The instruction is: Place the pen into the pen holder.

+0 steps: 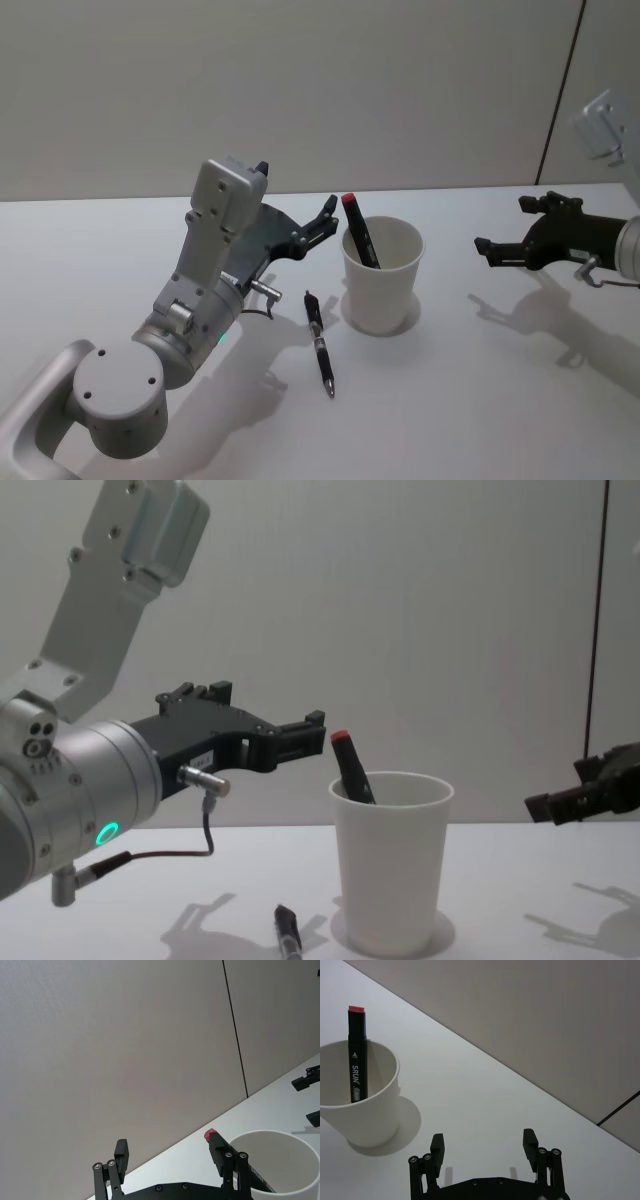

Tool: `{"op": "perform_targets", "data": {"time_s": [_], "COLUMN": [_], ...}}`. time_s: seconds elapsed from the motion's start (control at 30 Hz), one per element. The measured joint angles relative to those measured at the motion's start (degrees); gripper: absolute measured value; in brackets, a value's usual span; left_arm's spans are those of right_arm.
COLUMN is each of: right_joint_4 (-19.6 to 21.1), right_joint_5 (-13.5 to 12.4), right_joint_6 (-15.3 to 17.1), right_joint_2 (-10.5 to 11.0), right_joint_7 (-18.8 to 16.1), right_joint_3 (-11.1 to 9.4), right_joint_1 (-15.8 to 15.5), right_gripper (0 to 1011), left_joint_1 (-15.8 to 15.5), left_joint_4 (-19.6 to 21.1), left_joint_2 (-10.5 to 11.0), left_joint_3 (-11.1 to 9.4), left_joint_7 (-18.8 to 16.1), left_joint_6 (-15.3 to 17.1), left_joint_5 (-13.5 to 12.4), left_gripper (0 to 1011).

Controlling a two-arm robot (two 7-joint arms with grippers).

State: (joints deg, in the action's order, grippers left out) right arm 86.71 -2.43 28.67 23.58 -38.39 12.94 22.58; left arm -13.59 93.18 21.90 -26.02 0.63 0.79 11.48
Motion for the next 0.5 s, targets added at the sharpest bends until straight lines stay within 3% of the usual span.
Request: {"op": "perform_targets", "data": {"time_s": [0.5], "right_joint_4": [-0.1], "right_joint_5": [-0.2], "right_joint_6": [0.2], "right_joint_2": [-0.1], "right_joint_7": [1.2], "right_joint_3": [0.0], "right_joint_1": [-0.1], "right_gripper": [1000], "left_joint_1": [0.0], "left_joint_4": [0.0], "left_joint_2": [0.0], "left_joint_3": [0.0], "left_joint_7": [0.0], "left_joint_6": [0.0], "left_joint_5": [0.0], "left_gripper": [1001]}}
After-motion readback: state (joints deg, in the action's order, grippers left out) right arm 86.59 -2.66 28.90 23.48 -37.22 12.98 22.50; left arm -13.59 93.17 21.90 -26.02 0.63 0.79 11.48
